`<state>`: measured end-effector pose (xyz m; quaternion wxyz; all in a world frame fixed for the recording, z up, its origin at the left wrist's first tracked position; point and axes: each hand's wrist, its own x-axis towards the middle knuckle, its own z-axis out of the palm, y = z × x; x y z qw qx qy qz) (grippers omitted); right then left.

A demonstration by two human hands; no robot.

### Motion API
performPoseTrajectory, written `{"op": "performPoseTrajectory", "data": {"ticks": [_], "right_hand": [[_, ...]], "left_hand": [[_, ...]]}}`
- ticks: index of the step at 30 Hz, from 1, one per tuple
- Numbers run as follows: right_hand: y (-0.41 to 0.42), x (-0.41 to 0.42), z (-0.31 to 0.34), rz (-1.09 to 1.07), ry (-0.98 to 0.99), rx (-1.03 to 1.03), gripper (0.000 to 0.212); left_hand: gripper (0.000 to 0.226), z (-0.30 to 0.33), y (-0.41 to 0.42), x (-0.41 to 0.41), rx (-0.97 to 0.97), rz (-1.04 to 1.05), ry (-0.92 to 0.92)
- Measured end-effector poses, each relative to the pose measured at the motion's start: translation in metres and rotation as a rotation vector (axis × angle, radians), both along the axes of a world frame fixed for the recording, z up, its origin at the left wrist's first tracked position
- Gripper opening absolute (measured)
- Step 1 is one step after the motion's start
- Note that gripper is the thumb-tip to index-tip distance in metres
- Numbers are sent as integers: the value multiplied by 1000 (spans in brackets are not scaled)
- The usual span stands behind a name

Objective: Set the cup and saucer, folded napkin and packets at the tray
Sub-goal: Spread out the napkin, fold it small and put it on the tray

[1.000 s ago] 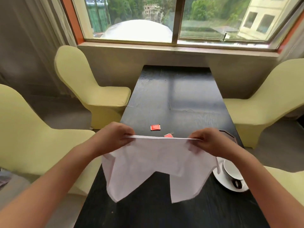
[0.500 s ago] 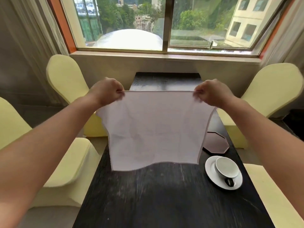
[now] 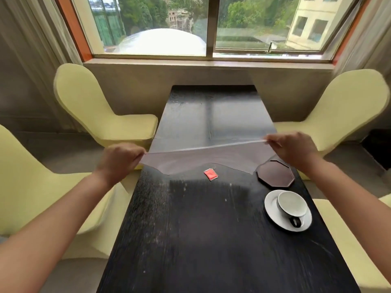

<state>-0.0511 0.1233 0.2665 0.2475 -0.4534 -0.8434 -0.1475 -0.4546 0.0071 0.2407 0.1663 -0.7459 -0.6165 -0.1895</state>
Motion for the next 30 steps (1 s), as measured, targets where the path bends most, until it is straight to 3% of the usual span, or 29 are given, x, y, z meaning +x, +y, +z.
{"op": "performPoseTrajectory", "data": {"ticks": [2, 5, 8, 13, 17, 22, 30], "right_hand": [[-20, 6, -32, 29, -96, -43, 12], [-46, 15, -84, 6, -182, -352, 17], [-75, 21, -135, -116, -84, -690, 27], [-123, 24, -196, -208, -22, -945, 26], [-156, 26, -229, -272, 1, -1012, 28], [-193, 25, -256, -296, -44, -987, 30], [-226, 27, -277, -311, -210, -886, 25]], "left_hand": [[24, -30, -19, -2, -32, -26, 7], [27, -76, -48, 1, -104, -58, -28], [16, -118, -76, 11, -202, -113, -87], [14, -175, -108, 18, -495, -10, -125], [26, -199, -127, 23, -631, -10, -82], [19, -238, -156, 21, -776, 58, -114], [21, -265, -200, 41, -840, 222, -293]]}}
